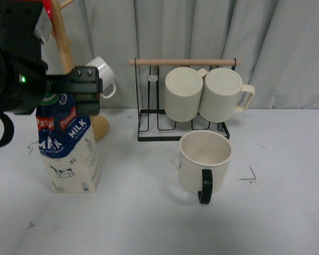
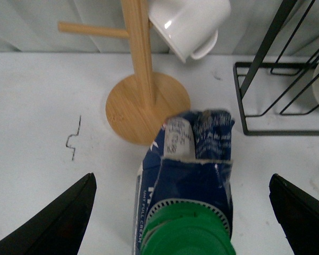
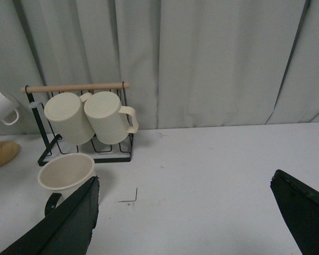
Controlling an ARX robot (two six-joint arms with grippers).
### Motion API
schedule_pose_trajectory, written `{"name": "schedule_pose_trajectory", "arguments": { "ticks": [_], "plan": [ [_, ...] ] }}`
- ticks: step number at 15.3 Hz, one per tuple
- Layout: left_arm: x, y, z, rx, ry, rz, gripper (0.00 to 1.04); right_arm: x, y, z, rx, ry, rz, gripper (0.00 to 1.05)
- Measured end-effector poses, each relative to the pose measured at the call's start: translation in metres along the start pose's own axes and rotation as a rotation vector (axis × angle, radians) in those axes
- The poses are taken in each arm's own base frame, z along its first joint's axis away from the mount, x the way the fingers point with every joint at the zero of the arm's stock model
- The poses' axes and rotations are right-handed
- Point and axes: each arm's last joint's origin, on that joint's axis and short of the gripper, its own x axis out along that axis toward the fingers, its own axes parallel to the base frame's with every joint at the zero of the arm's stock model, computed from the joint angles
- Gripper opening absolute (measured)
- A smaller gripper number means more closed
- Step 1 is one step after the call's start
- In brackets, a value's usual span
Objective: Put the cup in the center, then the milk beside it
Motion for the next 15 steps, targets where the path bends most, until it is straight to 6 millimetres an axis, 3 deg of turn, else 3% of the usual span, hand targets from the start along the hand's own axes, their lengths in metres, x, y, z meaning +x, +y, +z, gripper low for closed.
{"name": "schedule_pose_trajectory", "arguments": {
  "ticks": [2,5,6,7,13,15],
  "plan": [
    [0.008,-0.001,-0.019,0.004,0.05,0.005,0.98,0.0,0.0,0.0,0.0,0.0,0.0,0.98],
    [0.011,-0.003,-0.028,-0.012,0.056,0.001,0.98,0.0,0.0,0.0,0.0,0.0,0.0,0.98],
    [0.012,-0.004,-0.031,-0.011,0.062,-0.002,0.93,0.0,0.0,0.0,0.0,0.0,0.0,0.98],
    [0.012,-0.005,-0.032,-0.015,0.064,-0.003,0.8,0.0,0.0,0.0,0.0,0.0,0.0,0.98],
    [0.011,-0.008,-0.032,-0.012,0.055,0.001,0.34,0.0,0.0,0.0,0.0,0.0,0.0,0.98],
    [0.011,-0.01,-0.03,-0.008,0.054,-0.002,0.07,0.0,0.0,0.0,0.0,0.0,0.0,0.98]
  ]
}}
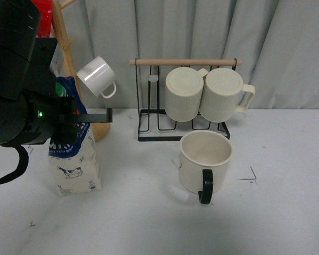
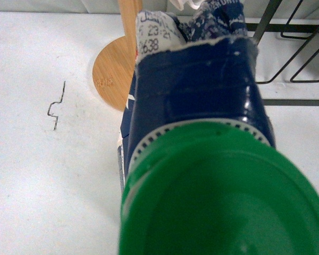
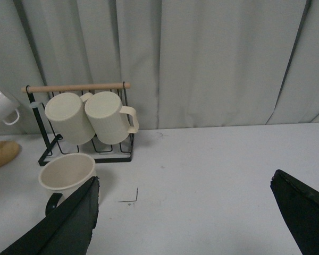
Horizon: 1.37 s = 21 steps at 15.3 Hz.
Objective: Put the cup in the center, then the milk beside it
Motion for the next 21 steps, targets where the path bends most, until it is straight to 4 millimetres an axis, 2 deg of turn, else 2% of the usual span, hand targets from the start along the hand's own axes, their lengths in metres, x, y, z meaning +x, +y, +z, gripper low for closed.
{"name": "schedule_pose_trajectory", "arguments": {
  "ticks": [1,4,7,9,13,21],
  "plan": [
    [-0.001,-0.002,0.0,0.004,0.0,0.002,0.02,0.0,0.0,0.0,0.0,0.0,0.0,0.98],
    [-0.017,-0.014,0.004,0.046,-0.001,-0.036,0.02,0.0,0.0,0.0,0.0,0.0,0.0,0.98],
    [-0.04,-0.036,0.023,0.058,-0.083,-0.116,0.02,0.0,0.0,0.0,0.0,0.0,0.0,0.98],
    [-0.046,-0.049,0.027,0.069,-0.102,-0.14,0.02,0.0,0.0,0.0,0.0,0.0,0.0,0.98],
    [-0.038,-0.072,0.014,0.108,-0.088,-0.167,0.02,0.0,0.0,0.0,0.0,0.0,0.0,0.98],
    [-0.021,-0.089,0.008,0.121,-0.094,-0.152,0.02,0.0,0.0,0.0,0.0,0.0,0.0,0.98]
  ]
}}
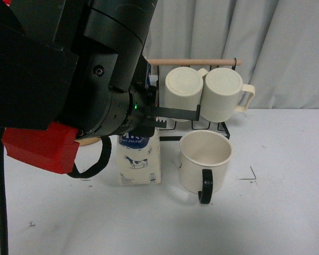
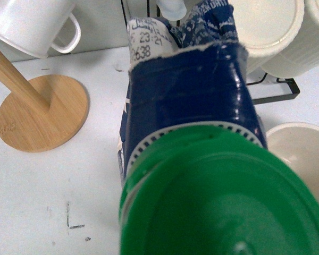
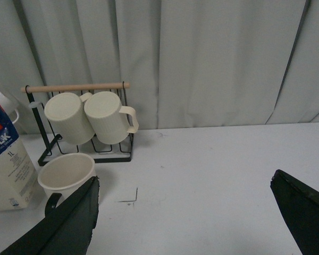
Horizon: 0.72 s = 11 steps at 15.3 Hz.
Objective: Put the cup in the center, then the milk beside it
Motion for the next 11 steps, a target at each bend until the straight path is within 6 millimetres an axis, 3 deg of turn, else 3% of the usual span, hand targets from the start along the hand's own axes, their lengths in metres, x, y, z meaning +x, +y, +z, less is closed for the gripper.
{"name": "schedule_pose_trajectory", "arguments": {
  "ticks": [2,8,9,11],
  "plan": [
    [0.008,-0.009,-0.006,0.018,0.001,0.004,0.02,0.0,0.0,0.0,0.0,0.0,0.0,0.98],
    [0.007,-0.016,-0.009,0.028,0.003,-0.017,0.02,0.0,0.0,0.0,0.0,0.0,0.0,0.98],
    [0.007,-0.016,-0.01,0.029,0.008,-0.02,0.07,0.0,0.0,0.0,0.0,0.0,0.0,0.98],
    [0.007,-0.019,0.0,0.017,-0.015,-0.029,0.33,0.0,0.0,0.0,0.0,0.0,0.0,0.98]
  ]
}}
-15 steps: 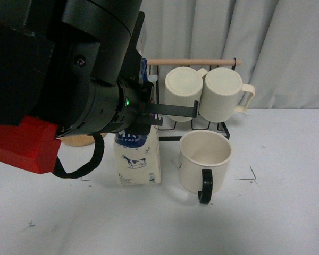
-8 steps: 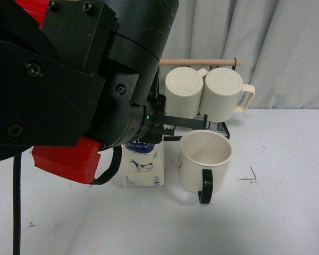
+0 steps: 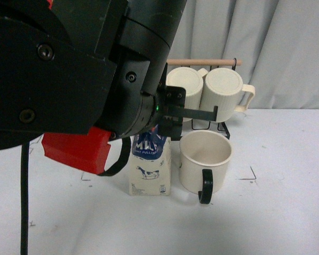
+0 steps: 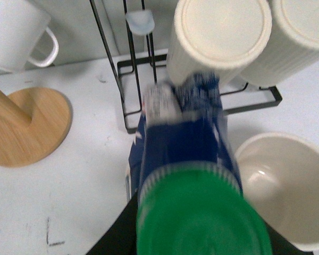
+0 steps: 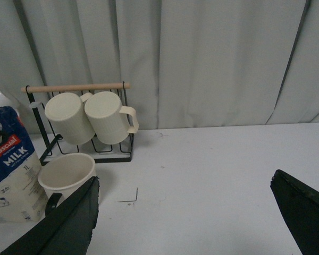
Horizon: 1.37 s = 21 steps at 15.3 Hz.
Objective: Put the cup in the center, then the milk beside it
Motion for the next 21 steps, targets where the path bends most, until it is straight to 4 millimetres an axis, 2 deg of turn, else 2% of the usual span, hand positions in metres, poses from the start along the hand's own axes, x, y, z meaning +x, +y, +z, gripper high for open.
{"name": "schedule_pose_trajectory", "arguments": {
  "ticks": [3,6,7,8,10,12,13,14,15,17,18,19,21],
  "plan": [
    [-0.003,0.0,0.002,-0.03,0.0,-0.035,0.65,0.0,0.0,0.0,0.0,0.0,0.0,0.98],
    [-0.032,0.009,0.02,-0.103,-0.108,-0.076,0.96,0.0,0.0,0.0,0.0,0.0,0.0,0.98],
    [-0.052,0.015,0.032,-0.115,-0.193,-0.084,0.98,0.0,0.0,0.0,0.0,0.0,0.0,0.98],
    [-0.081,0.032,0.039,-0.126,-0.27,-0.071,0.98,0.0,0.0,0.0,0.0,0.0,0.0,0.98],
    [-0.105,0.061,0.039,-0.149,-0.299,-0.025,0.98,0.0,0.0,0.0,0.0,0.0,0.0,0.98],
    [-0.129,0.089,0.036,-0.162,-0.476,0.084,0.83,0.0,0.0,0.0,0.0,0.0,0.0,0.98],
    [-0.144,0.108,0.026,-0.131,-0.49,0.114,0.74,0.0,0.0,0.0,0.0,0.0,0.0,0.98],
    [-0.159,0.129,0.008,-0.119,-0.508,0.152,0.62,0.0,0.0,0.0,0.0,0.0,0.0,0.98],
    [-0.165,0.139,-0.004,-0.118,-0.524,0.169,0.51,0.0,0.0,0.0,0.0,0.0,0.0,0.98],
    [-0.168,0.146,-0.029,-0.087,-0.497,0.141,0.29,0.0,0.0,0.0,0.0,0.0,0.0,0.98],
    [-0.172,0.153,-0.045,-0.084,-0.488,0.141,0.11,0.0,0.0,0.0,0.0,0.0,0.0,0.98],
    [-0.179,0.159,-0.054,-0.087,-0.507,0.149,0.02,0.0,0.0,0.0,0.0,0.0,0.0,0.98],
    [-0.184,0.164,-0.072,-0.085,-0.496,0.145,0.02,0.0,0.0,0.0,0.0,0.0,0.0,0.98]
  ]
}}
